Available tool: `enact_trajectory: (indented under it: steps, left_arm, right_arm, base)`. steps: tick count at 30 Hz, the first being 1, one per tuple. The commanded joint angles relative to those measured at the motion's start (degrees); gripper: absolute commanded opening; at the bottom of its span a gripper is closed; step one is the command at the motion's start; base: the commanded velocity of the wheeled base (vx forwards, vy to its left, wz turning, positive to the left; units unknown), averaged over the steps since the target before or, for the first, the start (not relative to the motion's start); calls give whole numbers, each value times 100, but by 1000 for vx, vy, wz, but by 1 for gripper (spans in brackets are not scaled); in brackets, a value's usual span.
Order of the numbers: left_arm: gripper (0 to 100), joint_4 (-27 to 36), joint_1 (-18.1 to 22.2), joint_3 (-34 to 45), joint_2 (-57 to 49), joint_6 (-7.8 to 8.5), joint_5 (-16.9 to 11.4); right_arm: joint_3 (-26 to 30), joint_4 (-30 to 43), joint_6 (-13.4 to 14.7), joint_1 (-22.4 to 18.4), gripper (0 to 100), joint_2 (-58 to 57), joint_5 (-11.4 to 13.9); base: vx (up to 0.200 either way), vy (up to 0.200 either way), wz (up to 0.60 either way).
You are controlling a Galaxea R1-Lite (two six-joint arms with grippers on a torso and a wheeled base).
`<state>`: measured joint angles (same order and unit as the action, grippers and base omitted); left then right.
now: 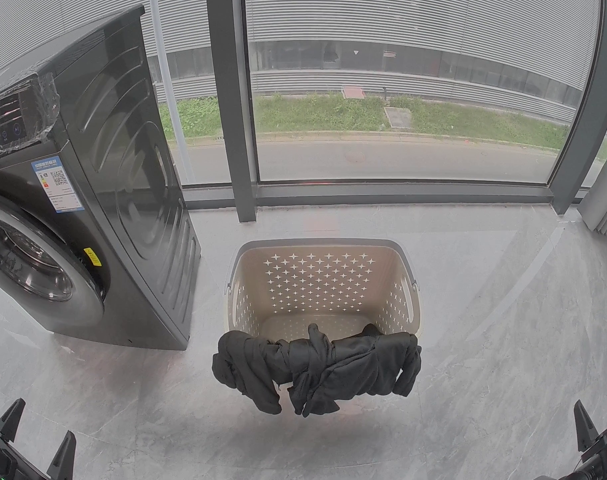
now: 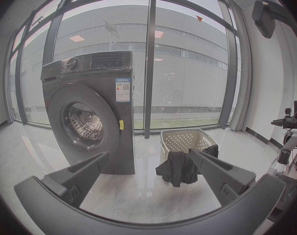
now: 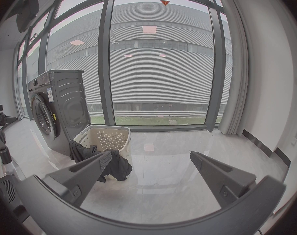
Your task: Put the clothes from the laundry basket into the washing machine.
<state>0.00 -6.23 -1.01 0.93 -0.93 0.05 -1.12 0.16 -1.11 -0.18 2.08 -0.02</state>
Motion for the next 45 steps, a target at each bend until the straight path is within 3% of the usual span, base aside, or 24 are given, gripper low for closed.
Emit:
enact_trajectory:
  steps: [1, 17, 20, 26, 41, 45]
  left_arm:
    - [100, 0, -1, 101, -93, -13, 13]
    - [100, 0, -1, 101, -93, -4, 30]
    - [100, 0, -1, 101, -93, 49, 30]
    - [100, 0, -1, 101, -93, 5, 30]
    - [100, 9, -1, 101, -93, 93, 39]
    - [100, 0, -1, 101, -93, 75, 39]
  right_arm:
    - [112, 2, 5, 1, 100, -208, 2]
    - [112, -7, 5, 1, 100, -208, -6]
    - [112, -7, 5, 1, 100, -208, -6]
    - [112, -7, 5, 1, 100, -208, -6]
    - [112, 2, 5, 1, 100, -208, -6]
    - [112, -7, 5, 1, 100, -208, 2]
  base:
    - [200, 0, 0]
    - [200, 0, 0]
    - [0, 0, 0]
    - [0, 0, 0]
    - [200, 0, 0]
    - [0, 0, 0]
